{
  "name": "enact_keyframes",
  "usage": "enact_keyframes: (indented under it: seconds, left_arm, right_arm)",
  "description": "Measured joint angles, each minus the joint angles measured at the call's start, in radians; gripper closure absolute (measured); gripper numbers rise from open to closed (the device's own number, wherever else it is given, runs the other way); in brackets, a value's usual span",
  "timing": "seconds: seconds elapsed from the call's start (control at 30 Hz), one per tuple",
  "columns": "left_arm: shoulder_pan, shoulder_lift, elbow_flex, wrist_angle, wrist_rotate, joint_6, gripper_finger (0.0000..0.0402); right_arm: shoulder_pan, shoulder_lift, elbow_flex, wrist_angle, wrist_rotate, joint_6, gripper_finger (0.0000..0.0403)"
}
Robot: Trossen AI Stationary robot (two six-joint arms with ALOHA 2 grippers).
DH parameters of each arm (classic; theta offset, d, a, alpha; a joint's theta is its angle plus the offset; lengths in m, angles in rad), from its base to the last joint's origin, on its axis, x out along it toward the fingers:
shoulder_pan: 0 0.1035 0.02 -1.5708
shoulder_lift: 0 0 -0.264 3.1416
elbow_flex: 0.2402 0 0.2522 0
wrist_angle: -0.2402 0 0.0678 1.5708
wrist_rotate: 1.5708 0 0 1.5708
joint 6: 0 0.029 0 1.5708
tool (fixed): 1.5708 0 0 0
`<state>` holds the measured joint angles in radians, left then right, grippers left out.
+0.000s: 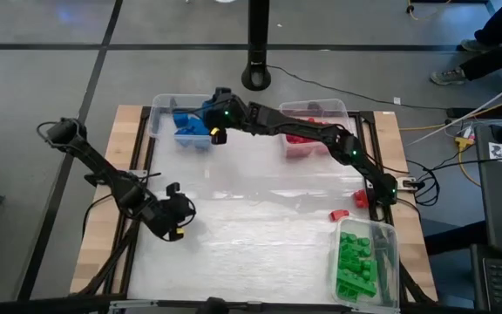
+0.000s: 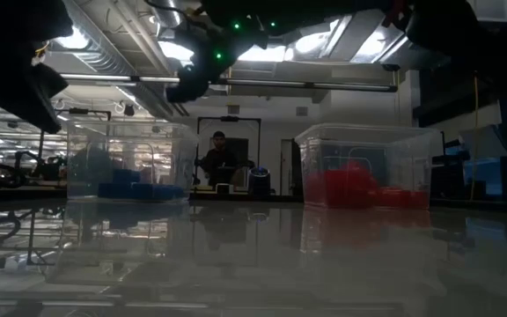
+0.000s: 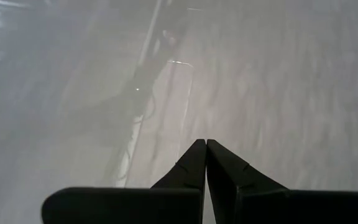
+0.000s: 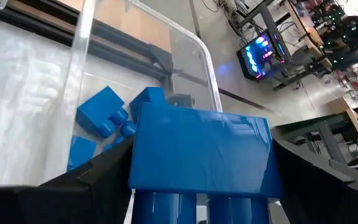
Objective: Sort blocks
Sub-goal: Put the blue game piece into the top left transparent bin, then put the red game piece into the top right transparent bin
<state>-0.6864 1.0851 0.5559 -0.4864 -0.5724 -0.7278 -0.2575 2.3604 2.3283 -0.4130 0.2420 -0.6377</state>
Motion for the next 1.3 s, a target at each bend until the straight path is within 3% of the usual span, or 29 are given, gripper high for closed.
enact_keyframes:
  seconds: [0.43, 0.67, 0.83, 1.03, 1.3]
  left_arm:
    - [0.066, 0.0, 0.0, 0.034, 0.0, 0.028, 0.0399]
    - [0.066, 0.0, 0.0, 0.057, 0.01, 0.049, 0.0399]
    - [0.064, 0.0, 0.0, 0.056, 0.011, 0.049, 0.0399]
    - [0.053, 0.0, 0.0, 0.054, 0.011, 0.049, 0.0399]
    - [0.044, 0.0, 0.0, 0.055, 0.011, 0.054, 0.0399]
  right_arm:
    - [0.002, 0.029, 0.002, 0.106, 0.019, -0.046, 0.0078]
    - [0.002, 0.053, 0.0, 0.123, -0.002, -0.075, 0.0011]
    - [0.002, 0.052, 0.0, 0.114, 0.0, -0.08, 0.0029]
    - [0.028, -0.04, 0.0, -0.081, 0.017, -0.079, 0.0046]
    - [0.139, -0.245, 0.002, -0.641, 0.036, 0.046, 0.0047]
